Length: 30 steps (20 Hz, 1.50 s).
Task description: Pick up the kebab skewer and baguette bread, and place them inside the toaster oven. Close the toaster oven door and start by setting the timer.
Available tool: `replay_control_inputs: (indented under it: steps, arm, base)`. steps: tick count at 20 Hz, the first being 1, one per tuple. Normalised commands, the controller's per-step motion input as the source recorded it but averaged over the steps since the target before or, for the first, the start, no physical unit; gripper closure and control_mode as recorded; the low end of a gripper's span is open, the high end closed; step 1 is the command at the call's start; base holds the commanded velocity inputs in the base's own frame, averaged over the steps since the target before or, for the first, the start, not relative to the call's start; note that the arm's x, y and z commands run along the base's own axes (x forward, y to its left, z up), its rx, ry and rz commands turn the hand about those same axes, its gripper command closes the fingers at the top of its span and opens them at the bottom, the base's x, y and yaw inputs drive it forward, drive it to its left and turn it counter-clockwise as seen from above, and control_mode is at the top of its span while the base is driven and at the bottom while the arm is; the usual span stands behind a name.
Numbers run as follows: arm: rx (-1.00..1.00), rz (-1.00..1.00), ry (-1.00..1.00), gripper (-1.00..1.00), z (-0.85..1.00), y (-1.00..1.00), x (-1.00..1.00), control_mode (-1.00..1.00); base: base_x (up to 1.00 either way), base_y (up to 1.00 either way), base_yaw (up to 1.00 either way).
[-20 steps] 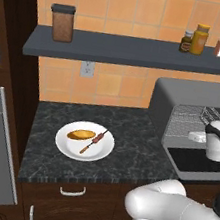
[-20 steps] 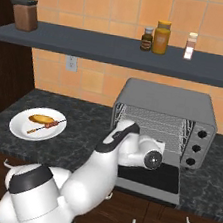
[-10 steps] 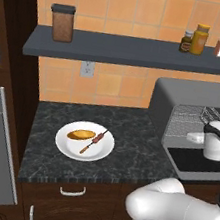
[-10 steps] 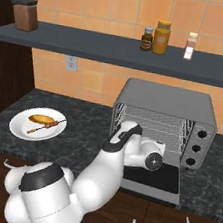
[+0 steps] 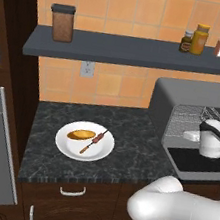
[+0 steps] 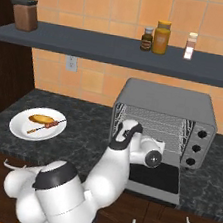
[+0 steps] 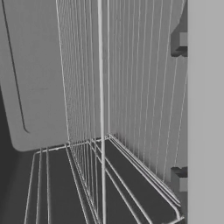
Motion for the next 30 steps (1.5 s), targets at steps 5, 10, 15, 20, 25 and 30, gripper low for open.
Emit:
replay_control_inputs:
  steps: [5,10,15,20,25,30]
  arm:
    - [0.0,0.0,0.0,-1.0,-0.2,-0.07,0.0,-1.0]
    - [0.0,0.0,-0.01,-1.0,-0.01,0.0,0.19,-1.0]
    - [0.0,0.0,0.0,-1.0,-0.07,0.0,0.27,-1.0]
    - [-0.01,0.0,0.0,-1.0,-0.29,-0.12,0.02,-1.0]
    - [0.0,0.0,0.0,-1.0,-0.07,-0.16,0.07,-1.0]
    - [0.0,0.0,0.0,-1.0,-0.18,-0.01,0.21,-1.0]
  base:
    - [0.0,0.0,0.0]
    - [0.0,0.0,0.0]
    - [0.0,0.0,0.0]
    - [0.0,0.0,0.0]
    - [0.0,0.0,0.0]
    - [0.0,0.0,0.0]
